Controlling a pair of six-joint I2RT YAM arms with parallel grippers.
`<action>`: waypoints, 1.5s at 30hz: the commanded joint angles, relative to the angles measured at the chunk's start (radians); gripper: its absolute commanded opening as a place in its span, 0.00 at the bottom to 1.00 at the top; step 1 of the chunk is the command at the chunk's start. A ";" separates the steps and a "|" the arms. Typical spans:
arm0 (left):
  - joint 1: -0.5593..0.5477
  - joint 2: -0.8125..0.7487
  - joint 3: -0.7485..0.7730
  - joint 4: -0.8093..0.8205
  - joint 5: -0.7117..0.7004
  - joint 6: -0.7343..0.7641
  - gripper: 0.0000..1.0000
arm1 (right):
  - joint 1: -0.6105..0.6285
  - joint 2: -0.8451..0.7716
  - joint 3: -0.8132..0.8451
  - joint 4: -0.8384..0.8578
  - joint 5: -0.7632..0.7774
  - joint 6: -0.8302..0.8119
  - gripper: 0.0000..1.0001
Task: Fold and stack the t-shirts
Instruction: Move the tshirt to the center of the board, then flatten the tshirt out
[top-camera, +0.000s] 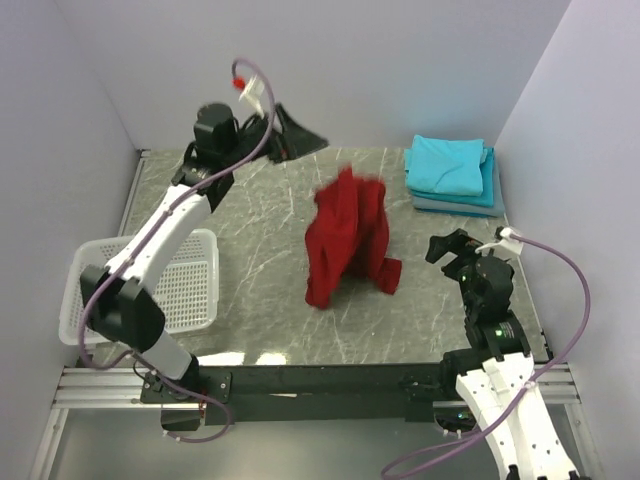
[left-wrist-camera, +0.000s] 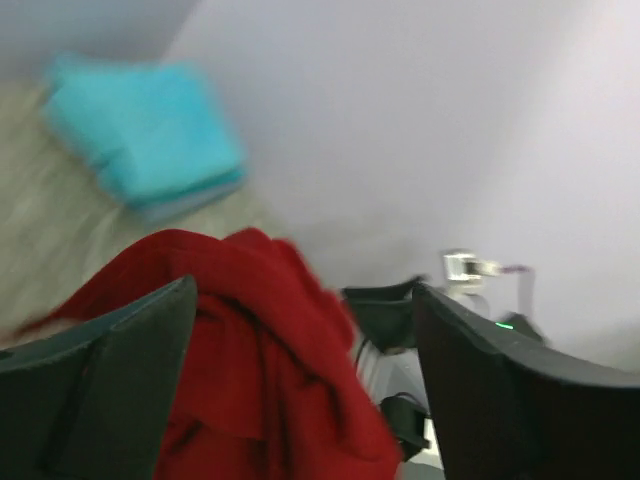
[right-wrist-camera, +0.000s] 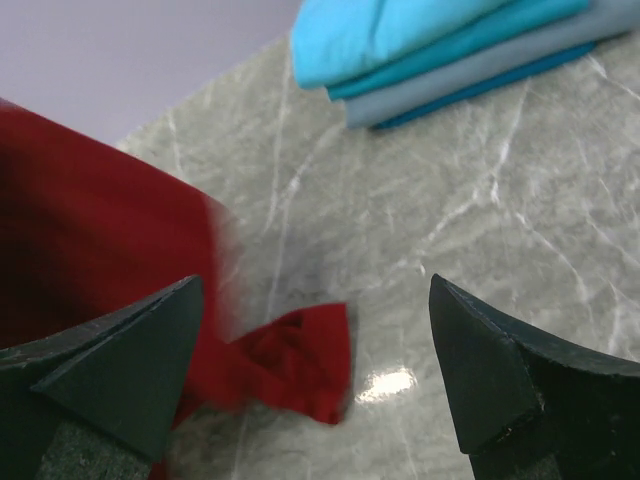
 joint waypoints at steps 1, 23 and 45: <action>0.140 0.020 -0.195 0.031 -0.114 -0.071 0.99 | 0.004 0.060 0.059 -0.033 0.025 -0.019 0.99; -0.080 -0.386 -1.030 -0.163 -0.409 0.020 0.97 | 0.160 0.488 0.154 0.078 -0.280 -0.009 1.00; -0.168 -0.170 -1.131 0.142 -0.454 -0.075 0.19 | 0.773 0.913 0.220 0.043 -0.020 0.198 0.82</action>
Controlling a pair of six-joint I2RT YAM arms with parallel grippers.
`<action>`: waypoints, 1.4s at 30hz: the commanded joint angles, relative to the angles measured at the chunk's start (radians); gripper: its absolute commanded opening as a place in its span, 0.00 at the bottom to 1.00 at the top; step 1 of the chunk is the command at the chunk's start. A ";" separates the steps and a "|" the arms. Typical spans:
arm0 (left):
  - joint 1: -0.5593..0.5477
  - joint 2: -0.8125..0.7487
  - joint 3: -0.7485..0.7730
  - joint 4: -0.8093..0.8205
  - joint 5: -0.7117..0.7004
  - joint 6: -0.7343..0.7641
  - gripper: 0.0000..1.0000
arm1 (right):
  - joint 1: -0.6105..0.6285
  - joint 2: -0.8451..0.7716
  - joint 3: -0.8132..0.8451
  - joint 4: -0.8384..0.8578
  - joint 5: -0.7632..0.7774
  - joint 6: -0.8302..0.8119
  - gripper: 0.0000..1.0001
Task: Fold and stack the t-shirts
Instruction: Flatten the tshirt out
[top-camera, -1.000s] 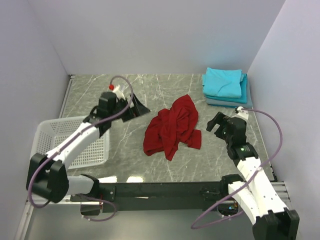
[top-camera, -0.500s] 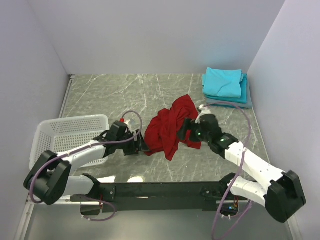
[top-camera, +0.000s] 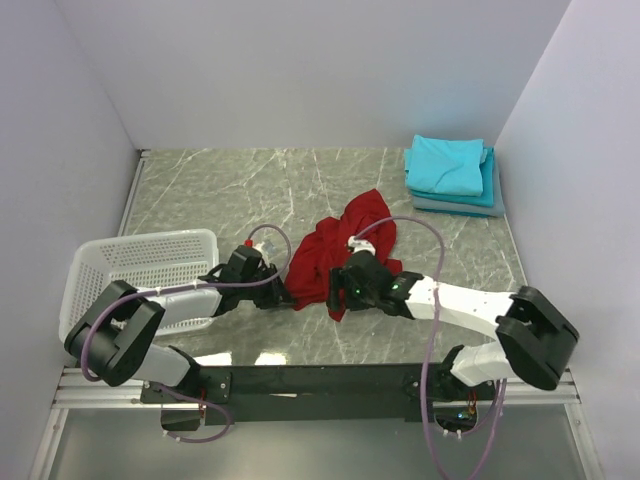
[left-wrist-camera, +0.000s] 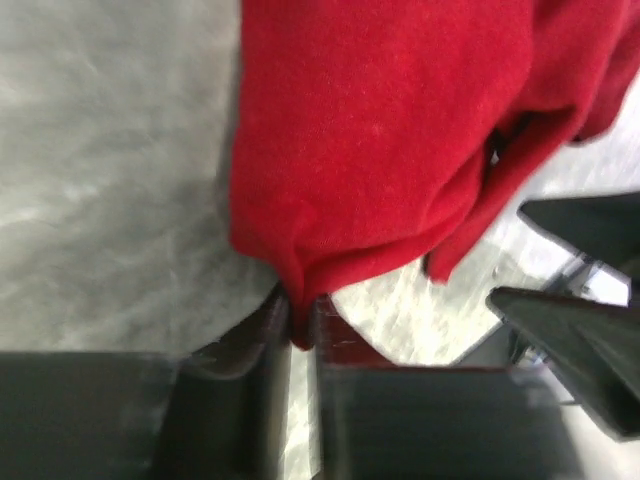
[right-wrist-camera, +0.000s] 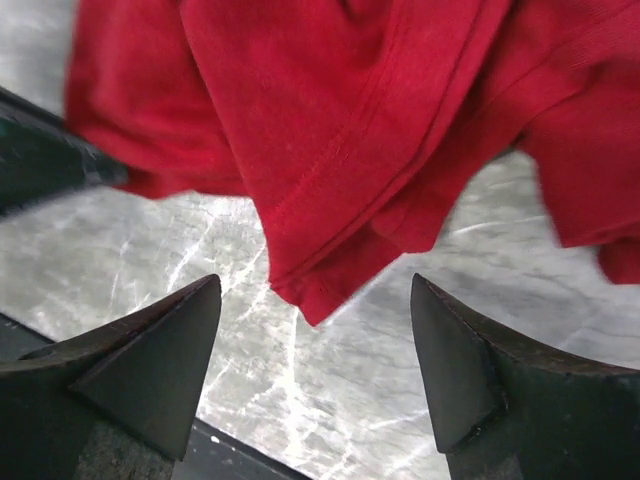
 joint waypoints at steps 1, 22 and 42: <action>-0.004 -0.004 0.036 0.046 -0.117 -0.015 0.08 | 0.066 0.044 0.068 -0.031 0.114 0.055 0.81; -0.004 -0.080 0.005 0.026 -0.154 -0.012 0.00 | 0.171 0.255 0.247 -0.167 0.446 0.292 0.00; 0.215 -0.286 0.607 -0.163 -0.327 0.157 0.00 | -0.351 -0.397 0.512 -0.174 0.427 -0.203 0.00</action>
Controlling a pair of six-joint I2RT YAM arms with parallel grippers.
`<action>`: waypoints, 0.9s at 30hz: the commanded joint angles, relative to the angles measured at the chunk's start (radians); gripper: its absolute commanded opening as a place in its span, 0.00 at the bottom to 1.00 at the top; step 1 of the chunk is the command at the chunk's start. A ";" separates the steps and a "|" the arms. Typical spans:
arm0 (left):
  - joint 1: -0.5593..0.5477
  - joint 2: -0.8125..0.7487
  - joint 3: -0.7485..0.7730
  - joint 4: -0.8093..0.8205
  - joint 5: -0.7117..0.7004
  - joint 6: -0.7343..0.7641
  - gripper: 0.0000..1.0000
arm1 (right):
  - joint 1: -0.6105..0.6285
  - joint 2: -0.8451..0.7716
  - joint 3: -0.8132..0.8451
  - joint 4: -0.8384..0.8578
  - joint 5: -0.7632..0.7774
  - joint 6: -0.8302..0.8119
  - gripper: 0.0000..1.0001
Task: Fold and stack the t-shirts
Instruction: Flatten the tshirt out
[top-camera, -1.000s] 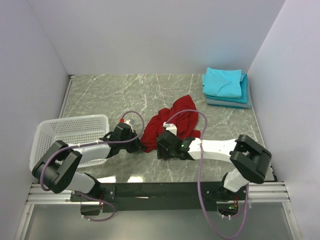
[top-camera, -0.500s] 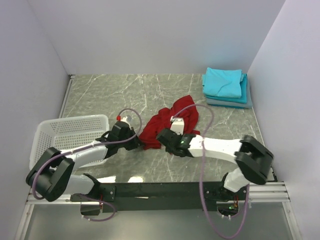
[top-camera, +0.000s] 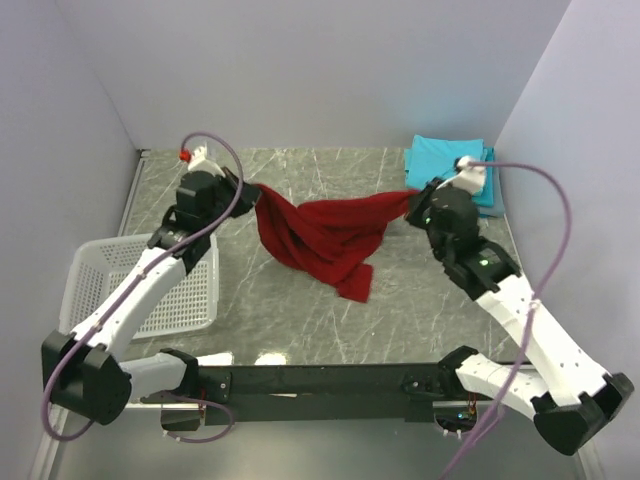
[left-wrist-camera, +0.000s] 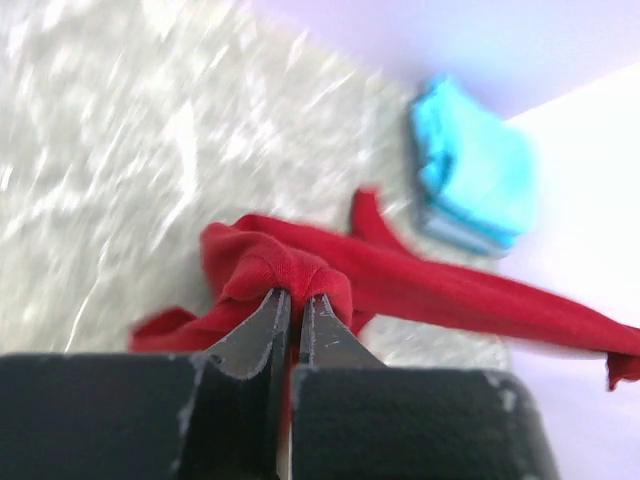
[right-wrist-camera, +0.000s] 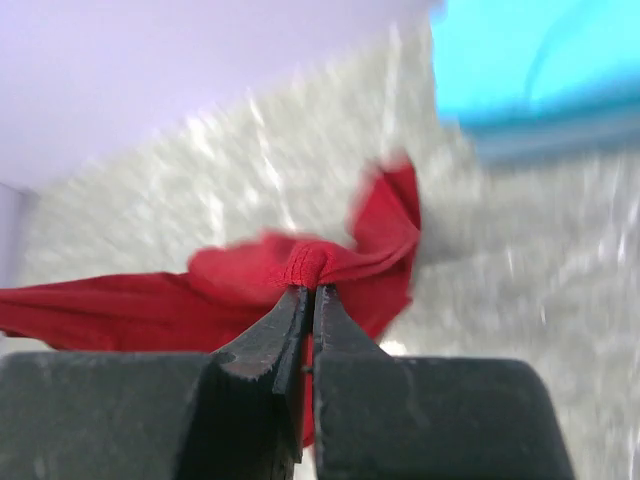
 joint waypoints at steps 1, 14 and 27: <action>-0.001 -0.093 0.163 -0.002 -0.009 0.086 0.00 | -0.023 -0.064 0.188 0.006 0.035 -0.138 0.00; -0.001 -0.303 0.566 -0.142 -0.085 0.248 0.00 | -0.025 -0.221 0.661 -0.098 0.028 -0.319 0.00; -0.001 -0.339 0.700 -0.216 0.085 0.225 0.00 | -0.027 -0.354 0.684 -0.163 0.077 -0.335 0.00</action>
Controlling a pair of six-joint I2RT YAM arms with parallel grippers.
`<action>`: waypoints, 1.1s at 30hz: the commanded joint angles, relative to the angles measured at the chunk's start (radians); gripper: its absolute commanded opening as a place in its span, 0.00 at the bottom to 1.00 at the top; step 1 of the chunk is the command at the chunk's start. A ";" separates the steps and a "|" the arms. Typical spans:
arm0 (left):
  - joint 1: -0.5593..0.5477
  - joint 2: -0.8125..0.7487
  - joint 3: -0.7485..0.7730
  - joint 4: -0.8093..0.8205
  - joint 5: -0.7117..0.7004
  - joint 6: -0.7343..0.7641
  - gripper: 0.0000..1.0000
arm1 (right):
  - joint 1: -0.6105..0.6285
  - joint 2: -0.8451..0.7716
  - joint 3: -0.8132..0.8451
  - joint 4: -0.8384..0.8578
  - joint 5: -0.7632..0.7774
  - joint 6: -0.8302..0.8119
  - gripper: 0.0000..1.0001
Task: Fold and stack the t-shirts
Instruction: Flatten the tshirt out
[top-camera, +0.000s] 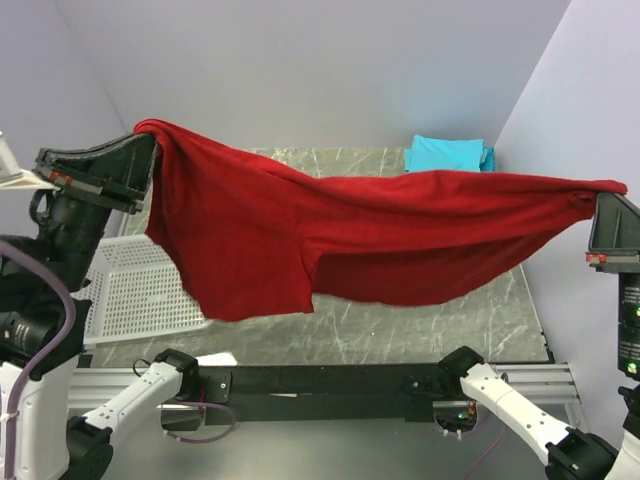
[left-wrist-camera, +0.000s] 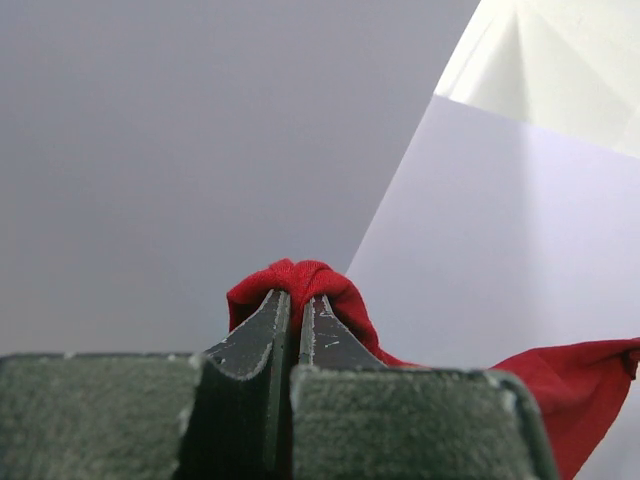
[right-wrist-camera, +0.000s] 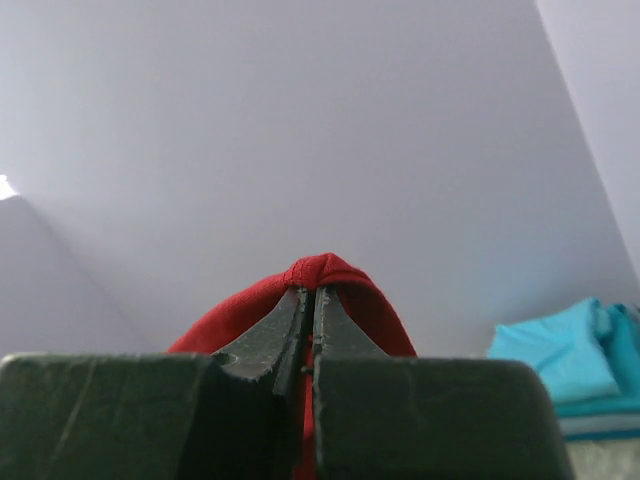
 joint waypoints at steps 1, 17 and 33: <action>-0.001 0.044 -0.004 -0.006 0.022 -0.003 0.00 | -0.004 0.022 -0.024 -0.018 0.123 -0.030 0.00; 0.133 0.625 -0.452 0.175 -0.058 -0.156 0.55 | -0.344 0.505 -0.616 0.132 0.045 0.168 0.29; 0.027 0.499 -0.694 0.175 0.149 -0.198 0.99 | -0.357 0.374 -0.922 0.169 -0.361 0.272 0.90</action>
